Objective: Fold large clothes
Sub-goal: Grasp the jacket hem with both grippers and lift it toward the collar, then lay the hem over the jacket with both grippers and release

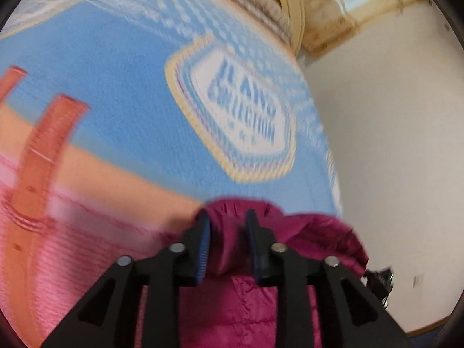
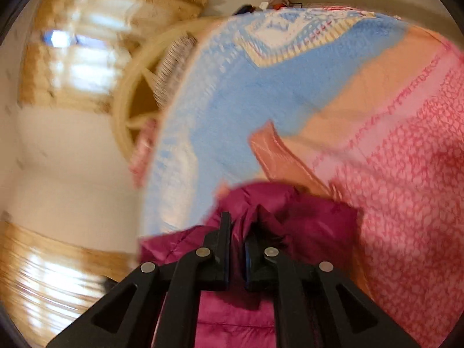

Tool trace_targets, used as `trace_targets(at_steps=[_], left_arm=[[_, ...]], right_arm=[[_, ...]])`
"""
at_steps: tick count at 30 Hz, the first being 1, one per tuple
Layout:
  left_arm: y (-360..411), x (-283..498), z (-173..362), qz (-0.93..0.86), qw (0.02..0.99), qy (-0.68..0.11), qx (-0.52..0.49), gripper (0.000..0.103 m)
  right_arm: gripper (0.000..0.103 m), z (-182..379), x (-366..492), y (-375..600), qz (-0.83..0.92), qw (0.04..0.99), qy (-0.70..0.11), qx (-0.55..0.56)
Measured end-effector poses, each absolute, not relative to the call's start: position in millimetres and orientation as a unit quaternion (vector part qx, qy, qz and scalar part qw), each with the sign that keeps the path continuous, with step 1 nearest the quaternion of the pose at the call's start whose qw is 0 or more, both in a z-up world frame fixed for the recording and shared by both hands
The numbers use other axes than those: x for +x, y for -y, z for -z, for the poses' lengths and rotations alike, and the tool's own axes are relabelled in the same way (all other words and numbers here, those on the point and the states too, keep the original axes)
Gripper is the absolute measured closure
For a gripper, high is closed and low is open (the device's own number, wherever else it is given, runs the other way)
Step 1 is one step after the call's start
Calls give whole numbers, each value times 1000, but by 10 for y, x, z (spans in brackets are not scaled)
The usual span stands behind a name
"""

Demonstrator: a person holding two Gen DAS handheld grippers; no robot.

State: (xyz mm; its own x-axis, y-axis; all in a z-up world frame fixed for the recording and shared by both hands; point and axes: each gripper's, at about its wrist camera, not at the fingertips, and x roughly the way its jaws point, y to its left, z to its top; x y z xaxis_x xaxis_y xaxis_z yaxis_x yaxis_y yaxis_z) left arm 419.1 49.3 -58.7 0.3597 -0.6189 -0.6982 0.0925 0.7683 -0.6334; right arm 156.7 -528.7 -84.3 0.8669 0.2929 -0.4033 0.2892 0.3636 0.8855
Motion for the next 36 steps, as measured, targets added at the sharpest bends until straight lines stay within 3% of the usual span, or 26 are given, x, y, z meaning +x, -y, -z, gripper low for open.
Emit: trace_targets(at_steps=[1,2,3,6,9,12,15,17,22,36], left_arm=[[-614,4154,459,200,809,-495,-245,37],[-716,4093,330,173,836,-466,-233,18],[-772,4039,236,157,852,-446,-224,15],[-735,3849,16,151,884,-401,-187,15],[-268,3662,3,163,899,-391,-114,15],[344,3540,158,181,900,-395,-48,15],[766,3549,382,160,901,-403,-19,15],[908,3571,528,130,906,-402,13,15],[995,3695,842,83,905,-413,58,14],[1106,3789,1147,67,915,-395,55,8]], right_arm=[[95,782,1474,5361,-7,784,-225,579],[92,684,1341,5426,2,789,-189,584],[85,569,1230,5438,29,803,-171,570],[67,134,1058,5170,91,871,-154,458],[63,-144,1352,4468,103,931,-226,266],[63,-51,1785,3868,80,934,-308,160],[65,209,2154,3645,81,914,-357,174],[73,382,2339,3592,102,906,-376,164],[73,740,2507,3732,137,906,-378,134],[76,1146,2620,4079,92,902,-355,228]])
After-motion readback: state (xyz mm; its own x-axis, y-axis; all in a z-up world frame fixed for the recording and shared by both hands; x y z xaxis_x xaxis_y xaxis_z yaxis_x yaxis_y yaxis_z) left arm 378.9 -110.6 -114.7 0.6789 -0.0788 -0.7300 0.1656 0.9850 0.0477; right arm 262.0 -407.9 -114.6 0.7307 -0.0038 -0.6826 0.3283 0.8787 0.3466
